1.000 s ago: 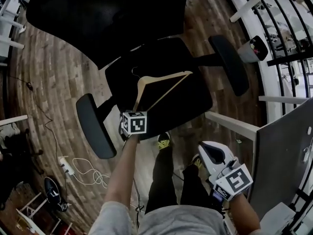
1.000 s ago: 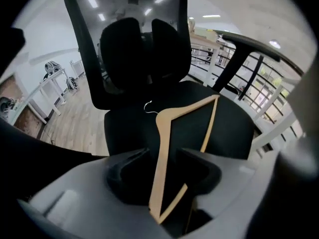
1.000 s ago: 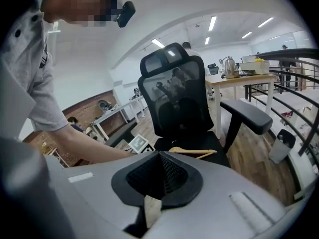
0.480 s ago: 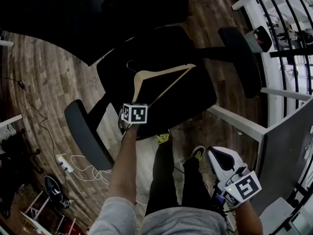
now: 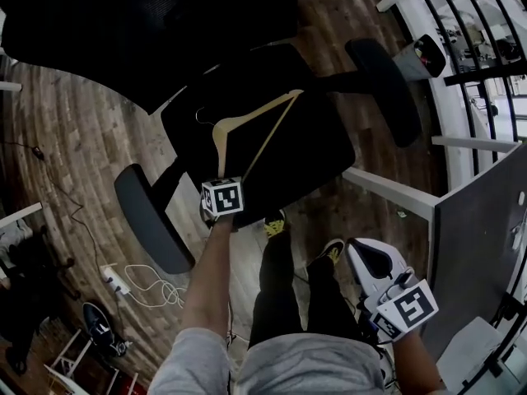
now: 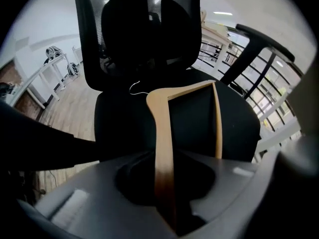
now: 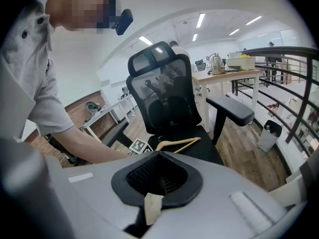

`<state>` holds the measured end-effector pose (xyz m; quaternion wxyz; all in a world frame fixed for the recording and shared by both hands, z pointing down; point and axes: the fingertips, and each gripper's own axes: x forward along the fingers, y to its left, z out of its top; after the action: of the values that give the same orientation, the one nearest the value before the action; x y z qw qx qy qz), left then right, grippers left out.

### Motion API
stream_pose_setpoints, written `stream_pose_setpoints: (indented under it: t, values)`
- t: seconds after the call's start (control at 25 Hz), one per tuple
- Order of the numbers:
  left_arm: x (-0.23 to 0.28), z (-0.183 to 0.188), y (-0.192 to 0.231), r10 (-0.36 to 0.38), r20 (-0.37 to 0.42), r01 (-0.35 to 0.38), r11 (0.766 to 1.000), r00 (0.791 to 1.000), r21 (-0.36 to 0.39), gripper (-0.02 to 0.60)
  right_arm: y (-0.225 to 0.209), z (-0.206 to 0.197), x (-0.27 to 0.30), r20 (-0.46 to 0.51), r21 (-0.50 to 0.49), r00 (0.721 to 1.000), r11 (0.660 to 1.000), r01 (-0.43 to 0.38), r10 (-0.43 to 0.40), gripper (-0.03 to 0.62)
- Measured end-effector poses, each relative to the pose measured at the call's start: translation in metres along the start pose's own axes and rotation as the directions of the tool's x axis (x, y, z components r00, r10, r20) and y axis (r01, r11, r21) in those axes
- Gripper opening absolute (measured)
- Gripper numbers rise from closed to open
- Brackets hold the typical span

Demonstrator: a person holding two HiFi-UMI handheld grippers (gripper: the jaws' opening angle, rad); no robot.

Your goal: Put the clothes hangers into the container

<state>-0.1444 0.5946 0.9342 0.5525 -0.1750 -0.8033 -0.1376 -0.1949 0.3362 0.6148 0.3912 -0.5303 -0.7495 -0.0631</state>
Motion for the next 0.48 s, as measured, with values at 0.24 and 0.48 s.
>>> stream_pose_setpoints:
  t: [0.24, 0.48]
  values:
    - [-0.049, -0.002, -0.009, -0.013, 0.074, 0.024, 0.99, 0.997, -0.138, 0.073, 0.003, 0.025, -0.029, 0.079, -0.005, 0.997, 1.0, 0.023, -0.023, -0.002]
    - [-0.112, 0.03, -0.025, -0.029, 0.204, 0.071, 0.977, 0.979, -0.2, 0.071, -0.011, 0.044, -0.074, 0.174, -0.016, 0.982, 0.997, 0.076, -0.072, -0.002]
